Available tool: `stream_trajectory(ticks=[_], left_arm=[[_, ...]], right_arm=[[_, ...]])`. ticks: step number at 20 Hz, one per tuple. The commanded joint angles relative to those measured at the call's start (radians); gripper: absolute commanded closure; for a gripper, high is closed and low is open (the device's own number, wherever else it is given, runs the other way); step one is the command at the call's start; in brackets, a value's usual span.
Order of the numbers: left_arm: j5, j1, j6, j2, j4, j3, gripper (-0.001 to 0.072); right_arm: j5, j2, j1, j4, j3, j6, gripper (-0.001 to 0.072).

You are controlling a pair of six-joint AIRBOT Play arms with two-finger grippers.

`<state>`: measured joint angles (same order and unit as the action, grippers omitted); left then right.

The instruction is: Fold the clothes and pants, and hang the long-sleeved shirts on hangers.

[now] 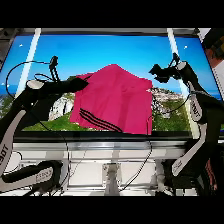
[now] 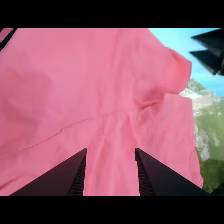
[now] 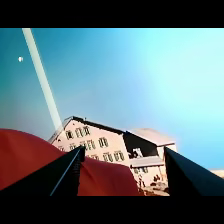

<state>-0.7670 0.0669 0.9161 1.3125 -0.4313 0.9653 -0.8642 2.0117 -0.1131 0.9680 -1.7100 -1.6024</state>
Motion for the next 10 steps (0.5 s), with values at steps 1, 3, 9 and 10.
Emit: stream_trajectory(ticks=[1, 3, 9, 10], left_arm=[[0.000, 0.000, -0.005, 0.001, 0.006, 0.001, 0.0339], [0.000, 0.000, -0.005, 0.001, 0.005, 0.001, 0.0339], [0.000, 0.000, -0.005, 0.001, 0.006, 0.001, 0.0340], [0.000, 0.000, -0.005, 0.001, 0.006, 0.001, 0.0340]], right_arm=[[-0.120, 0.021, 0.016, 0.005, -0.018, 0.021, 0.0137], [-0.139, 0.024, 0.032, 0.004, -0.018, 0.037, 0.0138], [-0.166, 0.030, 0.070, 0.004, -0.021, 0.051, 0.0661], [-0.180, 0.026, 0.067, 0.004, -0.030, 0.049, 0.0707]])
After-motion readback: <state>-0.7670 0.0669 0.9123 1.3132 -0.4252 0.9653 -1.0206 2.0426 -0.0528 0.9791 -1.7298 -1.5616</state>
